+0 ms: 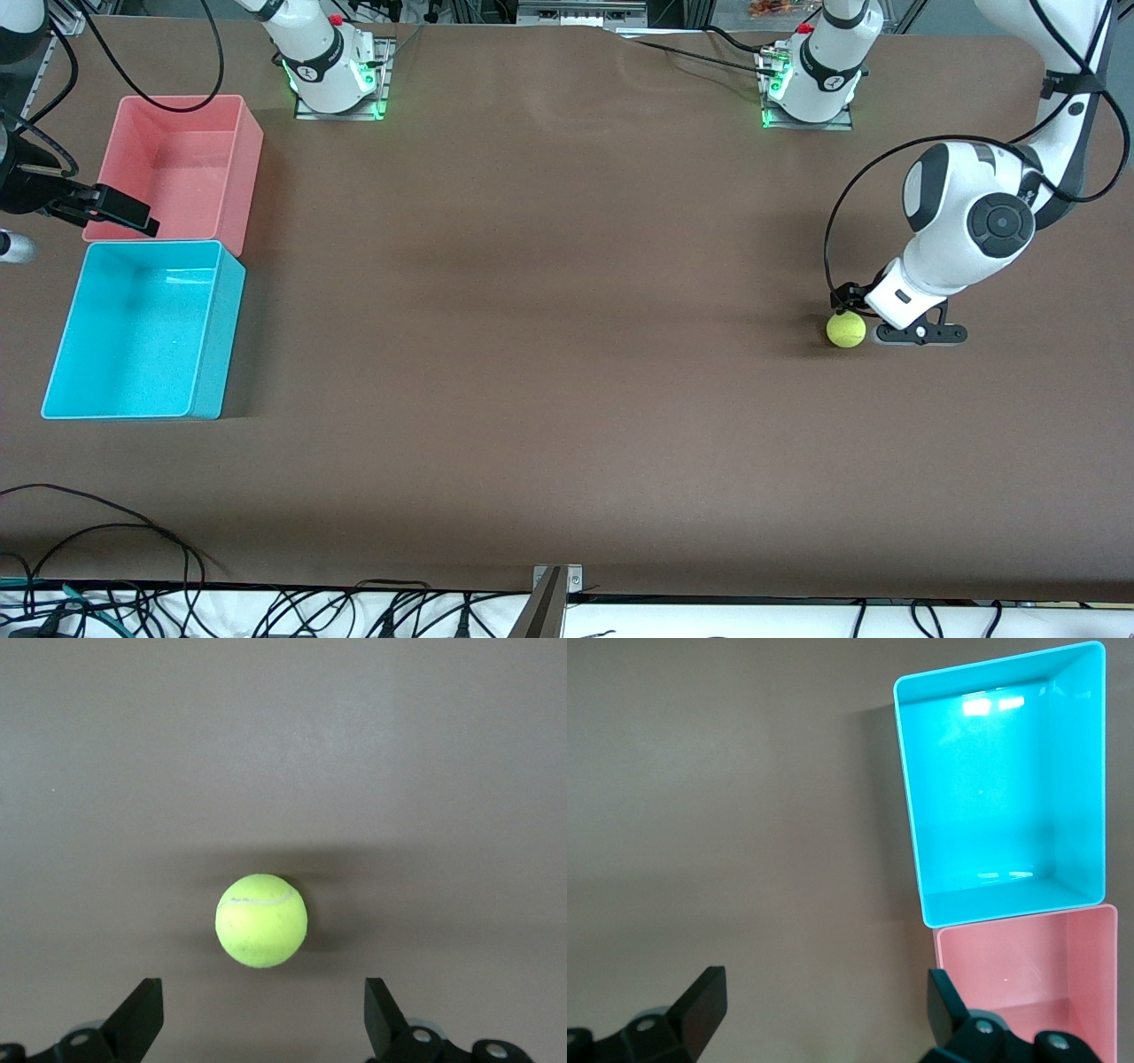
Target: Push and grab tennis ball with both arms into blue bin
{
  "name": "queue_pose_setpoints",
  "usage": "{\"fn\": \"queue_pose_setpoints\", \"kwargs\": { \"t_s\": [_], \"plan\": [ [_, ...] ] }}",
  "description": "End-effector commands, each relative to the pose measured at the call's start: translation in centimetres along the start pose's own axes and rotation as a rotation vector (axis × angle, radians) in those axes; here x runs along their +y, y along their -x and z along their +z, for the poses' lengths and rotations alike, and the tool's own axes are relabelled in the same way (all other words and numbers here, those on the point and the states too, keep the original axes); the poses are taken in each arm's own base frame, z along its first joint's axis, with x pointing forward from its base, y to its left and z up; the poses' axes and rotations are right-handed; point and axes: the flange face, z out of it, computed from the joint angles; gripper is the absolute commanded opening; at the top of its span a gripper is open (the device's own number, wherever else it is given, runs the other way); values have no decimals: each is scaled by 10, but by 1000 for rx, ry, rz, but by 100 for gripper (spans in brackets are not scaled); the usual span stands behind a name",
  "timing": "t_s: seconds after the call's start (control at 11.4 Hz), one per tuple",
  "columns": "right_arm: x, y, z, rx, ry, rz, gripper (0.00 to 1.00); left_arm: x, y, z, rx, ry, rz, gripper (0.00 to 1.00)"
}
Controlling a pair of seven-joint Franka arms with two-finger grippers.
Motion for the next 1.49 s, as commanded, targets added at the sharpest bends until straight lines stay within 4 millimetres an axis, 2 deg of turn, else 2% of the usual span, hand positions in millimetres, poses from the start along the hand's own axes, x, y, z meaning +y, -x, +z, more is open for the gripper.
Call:
{"fn": "queue_pose_setpoints", "kwargs": {
  "t_s": [0.0, 0.26, 0.7, 1.14, 1.23, 1.32, 1.41],
  "plan": [
    [-1, -1, -5, -1, 10, -4, 100, -1, -8, 36, 7, -15, -15, 100],
    [-1, -1, -5, -3, 10, -4, 100, -1, -7, 59, -22, -19, -12, 100],
    [-1, -1, -5, -1, 10, -6, 100, 0, -9, 86, -28, -20, -9, 100],
    [-1, -1, -5, 0, 8, -4, 100, -2, -11, 104, -24, -23, -7, 100],
    [-2, -1, -5, -1, 7, -4, 100, -2, -11, 104, -24, -23, -3, 90],
    [-1, -1, -5, -1, 7, -3, 100, -2, -11, 104, -24, -24, 0, 74],
    [-2, -1, -5, -1, 8, -4, 100, -2, -11, 104, -24, -24, 0, 62]
  ]
}}
